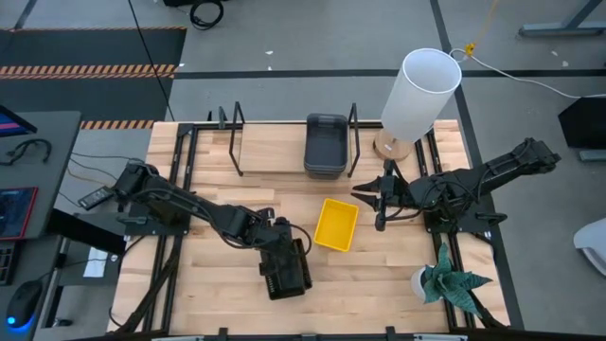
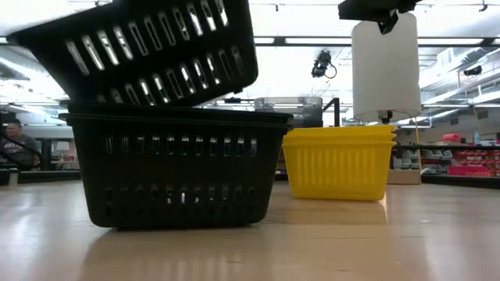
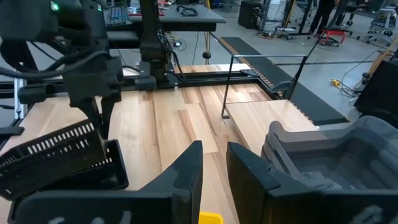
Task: Stack baskets on shelf by color
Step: Stack the left black basket on the right black baskets, then put the stacked black baskets on the shelf
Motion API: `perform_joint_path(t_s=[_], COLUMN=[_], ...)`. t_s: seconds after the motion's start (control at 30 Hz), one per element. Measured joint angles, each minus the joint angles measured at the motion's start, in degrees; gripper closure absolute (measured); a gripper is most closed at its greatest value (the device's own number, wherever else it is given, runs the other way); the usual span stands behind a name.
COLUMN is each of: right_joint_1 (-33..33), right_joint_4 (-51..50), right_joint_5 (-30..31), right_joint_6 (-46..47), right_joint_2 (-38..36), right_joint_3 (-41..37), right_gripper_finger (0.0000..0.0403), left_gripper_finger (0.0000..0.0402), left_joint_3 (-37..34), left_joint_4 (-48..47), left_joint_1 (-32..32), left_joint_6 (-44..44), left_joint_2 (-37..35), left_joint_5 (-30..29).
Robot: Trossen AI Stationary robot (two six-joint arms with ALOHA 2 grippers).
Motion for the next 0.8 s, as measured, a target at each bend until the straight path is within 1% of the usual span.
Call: perform_joint_path(t_s=[0.17,0.3,0.4,0.5,0.7,0.8], right_joint_1=[0.0,0.0,0.0,0.0,0.0,0.0], right_joint_4=[0.01,-0.03,-0.02,-0.03,-0.05,-0.09], right_joint_5=[-0.02,-0.02,-0.02,-0.02,-0.02,-0.02], right_joint_6=[0.0,0.0,0.02,0.02,0.14,1.07], right_joint_2=[0.0,0.0,0.0,0.0,0.0,0.0], right_joint_3=[0.0,0.0,0.0,0.0,0.0,0.0], right_gripper_finger=[0.0325,0.0325,0.0325,0.0325,0.0325,0.0325], left_gripper_finger=[0.0395,0.0387,0.0372,0.0343,0.0268,0.024], left_joint_3=[0.0,0.0,0.0,0.0,0.0,0.0], left_joint_4=[-0.97,-1.09,-1.07,-1.03,0.18,0.14], left_joint_1=[0.44,0.42,0.4,0.37,0.37,-0.19], left_joint_6=[0.02,1.16,2.74,3.49,4.86,5.91], left_joint_2=[1.0,1.05,1.05,1.05,1.05,1.05], left_joint_5=[3.19,3.41,3.35,2.36,0.52,-1.11])
